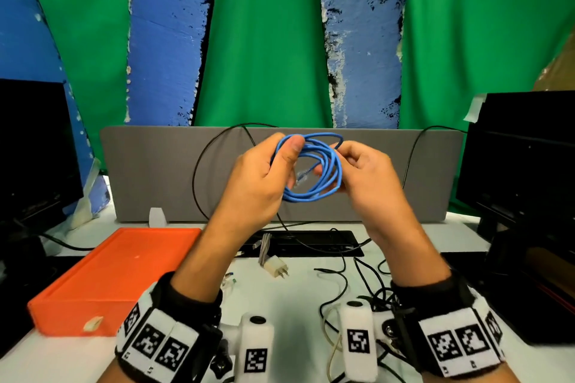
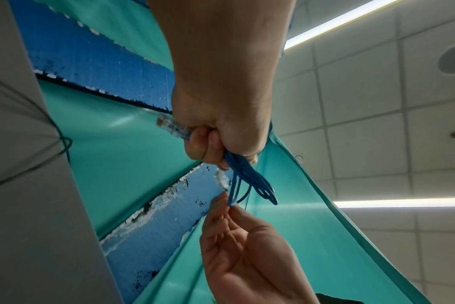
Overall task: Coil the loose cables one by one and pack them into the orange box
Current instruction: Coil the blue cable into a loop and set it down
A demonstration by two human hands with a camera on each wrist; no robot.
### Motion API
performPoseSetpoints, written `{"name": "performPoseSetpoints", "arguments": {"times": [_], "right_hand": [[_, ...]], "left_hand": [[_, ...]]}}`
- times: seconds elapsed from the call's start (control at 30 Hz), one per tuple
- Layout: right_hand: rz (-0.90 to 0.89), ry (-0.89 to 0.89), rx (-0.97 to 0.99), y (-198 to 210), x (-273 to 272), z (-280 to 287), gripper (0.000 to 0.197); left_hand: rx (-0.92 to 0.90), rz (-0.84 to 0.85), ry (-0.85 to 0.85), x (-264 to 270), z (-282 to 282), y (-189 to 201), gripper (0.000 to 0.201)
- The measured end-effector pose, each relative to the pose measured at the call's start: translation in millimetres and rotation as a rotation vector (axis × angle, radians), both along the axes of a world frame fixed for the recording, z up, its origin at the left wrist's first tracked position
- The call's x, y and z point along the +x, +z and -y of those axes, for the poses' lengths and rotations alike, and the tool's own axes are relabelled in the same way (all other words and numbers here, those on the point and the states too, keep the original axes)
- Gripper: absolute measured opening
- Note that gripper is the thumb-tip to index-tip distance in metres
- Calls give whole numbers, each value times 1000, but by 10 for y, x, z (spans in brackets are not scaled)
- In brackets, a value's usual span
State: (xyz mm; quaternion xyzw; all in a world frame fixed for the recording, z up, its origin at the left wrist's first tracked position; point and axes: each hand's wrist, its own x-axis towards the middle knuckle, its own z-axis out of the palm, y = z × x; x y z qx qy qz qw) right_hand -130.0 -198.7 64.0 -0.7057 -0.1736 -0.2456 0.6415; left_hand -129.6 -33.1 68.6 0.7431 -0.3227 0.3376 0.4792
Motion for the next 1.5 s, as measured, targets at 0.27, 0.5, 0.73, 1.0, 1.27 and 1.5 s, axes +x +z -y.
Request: {"name": "performPoseSetpoints", "arguments": {"times": [0.27,0.5,0.73,1.0,1.27,1.5], "right_hand": [[-232,494,326,4,-45,-42,24],[-379,811,454,-40,-77,-219,52],[-194,559,54,-127,-66,-263,21],[-147,544,-378,-52,-136,109,43],[-68,131,-668,-21,-24,292,30],[83,-73,-771,-91,6,19,26]], "left_hand": [[49,101,62,-70,-96,54,26],[28,241,366,20,-27,-40,31],[58,243,484,63,-46,-67,38],[157,272,541,168,-399,39,40],[186,162,317,214,-293,-6,29],[149,189,390,239,-371,18,21]]}}
